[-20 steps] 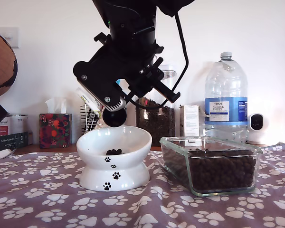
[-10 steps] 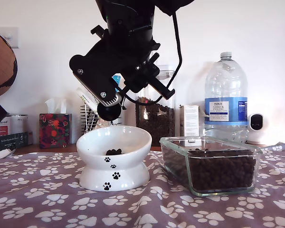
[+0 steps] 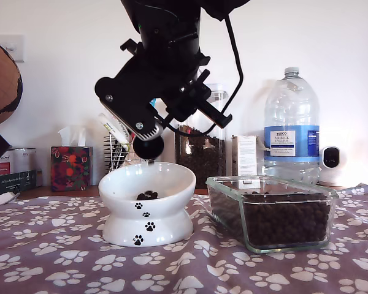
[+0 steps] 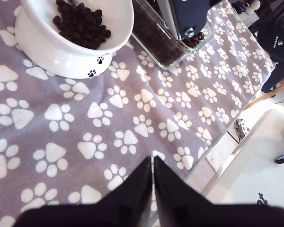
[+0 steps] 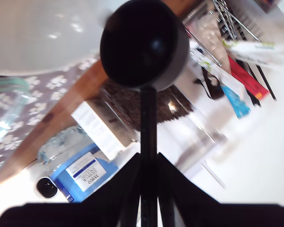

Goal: Measure one spoon of cat food and pour it into the food bowl

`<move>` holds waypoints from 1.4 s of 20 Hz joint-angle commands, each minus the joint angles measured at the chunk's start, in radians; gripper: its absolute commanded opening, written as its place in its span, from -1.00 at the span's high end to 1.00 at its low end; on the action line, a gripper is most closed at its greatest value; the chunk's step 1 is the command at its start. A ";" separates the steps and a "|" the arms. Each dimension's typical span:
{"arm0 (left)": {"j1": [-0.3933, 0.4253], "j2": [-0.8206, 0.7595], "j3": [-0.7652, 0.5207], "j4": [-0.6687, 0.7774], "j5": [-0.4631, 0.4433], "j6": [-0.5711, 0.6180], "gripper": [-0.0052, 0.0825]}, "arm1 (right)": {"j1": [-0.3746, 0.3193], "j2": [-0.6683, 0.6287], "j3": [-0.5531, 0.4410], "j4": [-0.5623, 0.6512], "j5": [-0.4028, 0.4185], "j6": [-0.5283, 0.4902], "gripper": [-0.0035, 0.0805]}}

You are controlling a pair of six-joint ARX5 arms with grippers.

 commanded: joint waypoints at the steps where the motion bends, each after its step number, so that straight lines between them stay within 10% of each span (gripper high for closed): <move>1: -0.003 0.004 -0.003 0.008 0.001 -0.003 0.93 | 0.004 0.001 -0.001 0.006 0.005 -0.085 0.95; 6: -0.003 0.004 -0.003 0.007 0.001 -0.003 0.93 | -0.002 0.001 -0.001 -0.074 -0.024 0.059 0.95; 14: -0.003 0.004 -0.003 0.008 -0.005 -0.002 0.93 | -0.038 -0.023 -0.001 -0.205 -0.032 0.578 0.95; 28: -0.003 0.004 -0.003 0.011 -0.034 0.005 0.93 | -0.261 -0.372 -0.001 -0.729 -0.501 1.686 0.95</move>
